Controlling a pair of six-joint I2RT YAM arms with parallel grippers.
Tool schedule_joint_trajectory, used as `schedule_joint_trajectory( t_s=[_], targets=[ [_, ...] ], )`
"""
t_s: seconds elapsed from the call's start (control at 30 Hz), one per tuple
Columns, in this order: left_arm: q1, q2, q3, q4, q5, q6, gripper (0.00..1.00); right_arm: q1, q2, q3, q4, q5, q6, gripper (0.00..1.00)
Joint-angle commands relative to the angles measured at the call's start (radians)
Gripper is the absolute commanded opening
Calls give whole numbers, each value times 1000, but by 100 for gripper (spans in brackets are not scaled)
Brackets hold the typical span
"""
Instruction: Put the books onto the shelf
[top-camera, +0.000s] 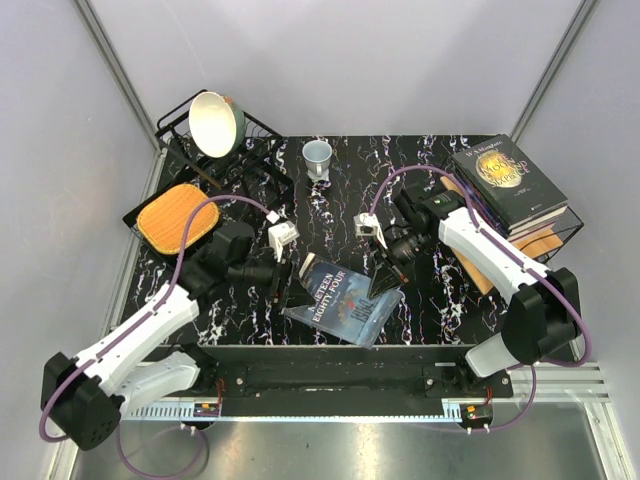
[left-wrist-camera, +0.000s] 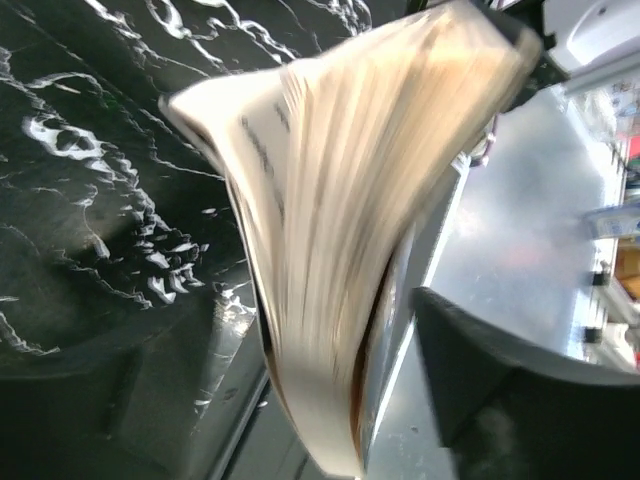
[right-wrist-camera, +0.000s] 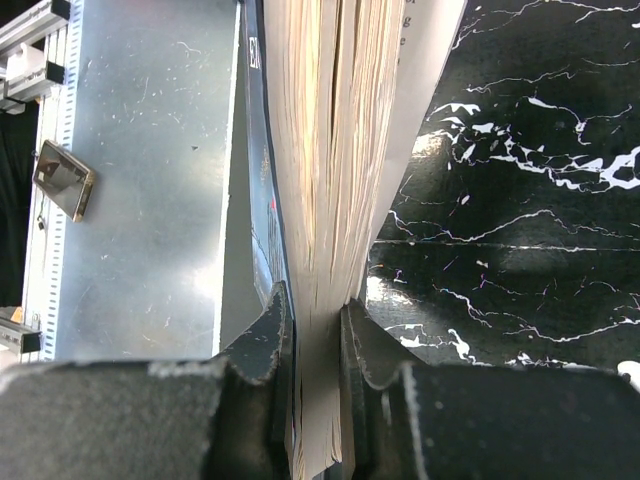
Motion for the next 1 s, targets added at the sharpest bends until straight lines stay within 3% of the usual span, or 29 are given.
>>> schedule_joint_trajectory(
  t_s=[0.0,0.1,0.2,0.23,0.33,0.37,0.43,0.5,0.6,0.63,0.73,0.83,0.97],
  targets=[
    [-14,64,68,103,85,-41,51,-5,-3,42,-30,-128,-41,0],
    [-12,63,43,179,82,-130,0,-3,-3,70,-28,-87,-24,1],
    [-14,14,-45,337,63,-314,0,-3,-18,130,33,94,88,18],
    [-14,-4,-72,380,41,-433,0,-3,-32,147,56,254,150,38],
    [-12,-87,-181,549,-40,-663,0,-5,-67,202,113,515,142,68],
    [-11,-109,-201,574,-73,-708,0,-5,-79,207,145,560,137,85],
    [-12,-161,-232,593,-166,-803,0,-5,-117,210,179,629,119,100],
    [-11,-194,-257,631,-219,-868,0,-7,-141,185,245,621,125,100],
    [-9,-190,-298,726,-282,-1026,0,-5,-185,130,277,446,101,100],
    [-6,-179,-301,724,-300,-1102,0,-7,-222,110,259,311,26,100],
    [0,-110,-294,717,-282,-1228,0,-2,-259,52,160,114,-150,100],
    [2,-29,-268,715,-242,-1302,0,35,-259,55,136,110,-176,100],
    [0,46,-258,801,-231,-1382,0,93,-259,41,157,234,-188,98]
  ],
)
